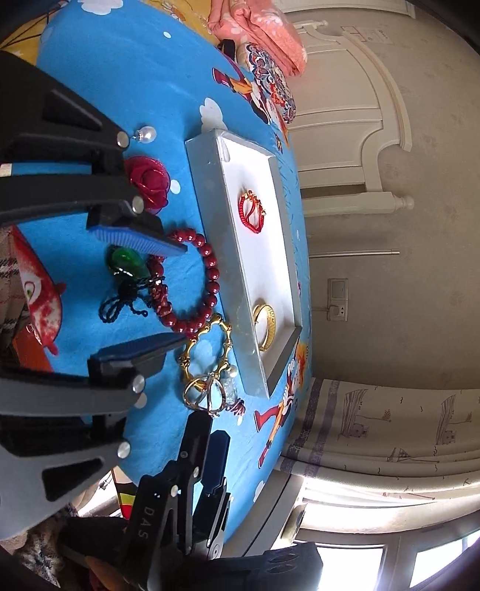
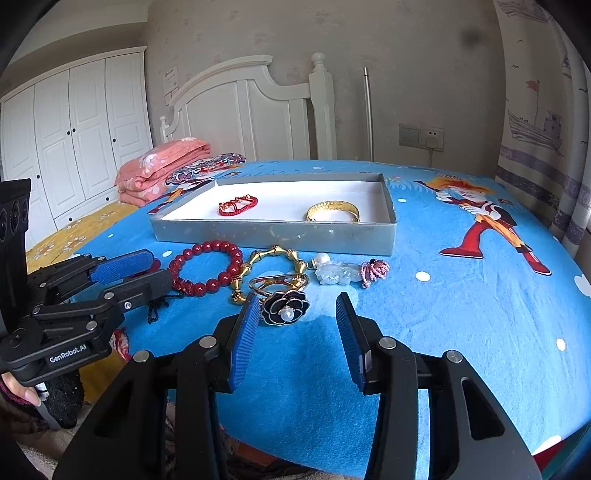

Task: Organize jewelry
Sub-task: 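Grasp the green pendant on its black cord with the left tool, then lift the green pendant with the left tool while the right tool holds the camellia ring, then carry the green pendant with left tool while right carries the camellia ring over the tray, then open the left tool to drop the green pendant while the right tool releases the camellia ring in the tray, then move the left tool to the red rose brooch while the right tool reaches the red bead bracelet, then grasp the red rose brooch with the left tool while the right tool grasps the red bead bracelet, then lift the rose brooch with the left tool while the right tool lifts the bead bracelet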

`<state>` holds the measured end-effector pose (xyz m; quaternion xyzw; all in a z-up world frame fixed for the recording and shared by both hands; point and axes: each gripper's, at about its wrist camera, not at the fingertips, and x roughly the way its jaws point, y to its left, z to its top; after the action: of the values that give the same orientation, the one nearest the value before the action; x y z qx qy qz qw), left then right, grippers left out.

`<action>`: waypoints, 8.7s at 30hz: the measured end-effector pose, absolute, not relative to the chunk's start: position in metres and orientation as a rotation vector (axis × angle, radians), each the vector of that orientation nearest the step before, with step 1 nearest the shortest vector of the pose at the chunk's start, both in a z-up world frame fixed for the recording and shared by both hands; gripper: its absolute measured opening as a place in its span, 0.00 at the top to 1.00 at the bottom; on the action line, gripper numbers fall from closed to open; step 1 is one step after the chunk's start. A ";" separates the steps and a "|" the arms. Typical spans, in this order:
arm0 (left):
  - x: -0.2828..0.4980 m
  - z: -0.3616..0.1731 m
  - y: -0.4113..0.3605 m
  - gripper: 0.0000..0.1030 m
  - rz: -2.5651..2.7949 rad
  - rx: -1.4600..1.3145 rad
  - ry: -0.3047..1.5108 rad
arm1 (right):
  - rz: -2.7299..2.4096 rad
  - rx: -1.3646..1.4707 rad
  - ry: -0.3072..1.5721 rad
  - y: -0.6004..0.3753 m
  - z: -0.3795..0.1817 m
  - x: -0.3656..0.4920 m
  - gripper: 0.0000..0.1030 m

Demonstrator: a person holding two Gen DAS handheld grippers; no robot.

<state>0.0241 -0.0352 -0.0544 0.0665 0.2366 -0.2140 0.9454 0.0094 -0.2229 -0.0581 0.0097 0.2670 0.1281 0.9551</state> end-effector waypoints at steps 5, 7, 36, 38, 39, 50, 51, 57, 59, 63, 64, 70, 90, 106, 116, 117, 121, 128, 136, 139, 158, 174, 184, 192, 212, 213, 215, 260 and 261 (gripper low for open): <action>0.020 -0.061 -0.037 0.62 -0.426 0.162 0.508 | 0.261 0.016 0.538 -0.222 -0.057 0.010 0.59; 0.026 -0.066 -0.035 0.71 -0.417 0.152 0.541 | 0.262 0.019 0.541 -0.222 -0.057 0.011 0.56; 0.033 -0.063 -0.018 0.87 -0.386 0.077 0.519 | 0.289 -0.015 0.582 -0.205 -0.068 0.034 0.53; 0.035 -0.063 -0.016 0.86 -0.383 0.067 0.523 | 0.291 -0.034 0.567 -0.201 -0.068 0.033 0.64; 0.035 -0.063 -0.015 0.86 -0.382 0.062 0.526 | 0.290 -0.047 0.564 -0.199 -0.068 0.033 0.64; 0.034 -0.059 -0.012 0.86 -0.361 0.048 0.508 | 0.268 -0.110 0.485 -0.193 -0.056 0.014 0.64; 0.034 -0.059 -0.012 0.87 -0.361 0.048 0.506 | 0.266 -0.110 0.483 -0.193 -0.055 0.013 0.64; 0.031 -0.056 -0.014 0.86 -0.350 0.057 0.491 | 0.253 -0.108 0.483 -0.193 -0.054 0.014 0.64; 0.031 -0.055 -0.013 0.86 -0.340 0.056 0.486 | 0.248 -0.104 0.483 -0.193 -0.053 0.015 0.64; 0.034 -0.054 -0.010 0.86 -0.290 0.042 0.483 | 0.222 -0.084 0.474 -0.194 -0.048 0.019 0.64; 0.035 -0.054 -0.008 0.86 -0.270 0.034 0.481 | 0.211 -0.076 0.472 -0.194 -0.047 0.020 0.64; 0.038 -0.047 -0.003 0.86 -0.165 0.009 0.441 | 0.120 -0.012 0.466 -0.193 -0.038 0.029 0.64; 0.067 -0.019 -0.012 0.86 -0.059 -0.009 0.398 | 0.049 -0.004 0.432 -0.183 -0.012 0.055 0.64; 0.189 0.011 -0.017 0.86 -0.043 -0.010 0.547 | 0.024 -0.010 0.518 -0.182 0.011 0.166 0.64; 0.259 -0.006 -0.008 0.86 -0.022 -0.029 0.686 | 0.009 -0.032 0.657 -0.178 -0.015 0.220 0.64; 0.262 -0.006 -0.008 0.86 -0.017 -0.020 0.690 | 0.004 -0.034 0.659 -0.177 -0.016 0.222 0.64; 0.274 -0.014 -0.006 0.82 -0.010 -0.015 0.750 | -0.001 -0.033 0.679 -0.177 -0.018 0.229 0.56; 0.271 -0.011 -0.001 0.42 0.035 -0.027 0.744 | 0.012 -0.036 0.669 -0.179 -0.009 0.223 0.48; 0.222 0.019 0.004 0.08 0.064 0.008 0.622 | 0.045 -0.008 0.590 -0.197 0.010 0.162 0.40; 0.179 0.026 0.012 0.05 0.085 0.012 0.510 | 0.024 -0.022 0.544 -0.206 0.008 0.123 0.35; 0.040 -0.045 0.034 0.05 0.079 0.027 0.492 | 0.056 -0.059 0.494 -0.204 -0.046 0.015 0.26; 0.048 -0.054 0.036 0.05 0.087 0.038 0.547 | 0.071 -0.061 0.488 -0.201 -0.047 0.014 0.26; 0.080 -0.059 0.017 0.08 0.055 0.067 0.583 | 0.100 -0.096 0.470 -0.185 -0.045 0.020 0.29; 0.078 -0.062 0.042 0.58 0.067 0.015 0.593 | 0.226 -0.133 0.486 -0.145 -0.046 0.031 0.38; 0.054 -0.047 0.088 0.63 0.195 -0.019 0.515 | 0.275 -0.201 0.640 -0.079 -0.062 0.070 0.69; 0.054 -0.048 0.090 0.63 0.196 -0.026 0.517 | 0.276 -0.199 0.641 -0.079 -0.063 0.070 0.69; 0.055 -0.051 0.090 0.63 0.197 -0.034 0.525 | 0.276 -0.193 0.642 -0.080 -0.063 0.069 0.70; 0.014 -0.015 0.046 0.63 0.061 0.019 0.371 | 0.245 -0.122 0.316 -0.129 -0.005 -0.001 0.89; 0.014 -0.013 0.042 0.63 0.054 0.024 0.368 | 0.237 -0.116 0.323 -0.132 -0.006 0.001 0.89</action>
<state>0.0135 0.0425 -0.0132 0.0119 0.1830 0.0268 0.9827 0.0008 -0.1318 -0.0056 -0.0577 0.1603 0.1177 0.9783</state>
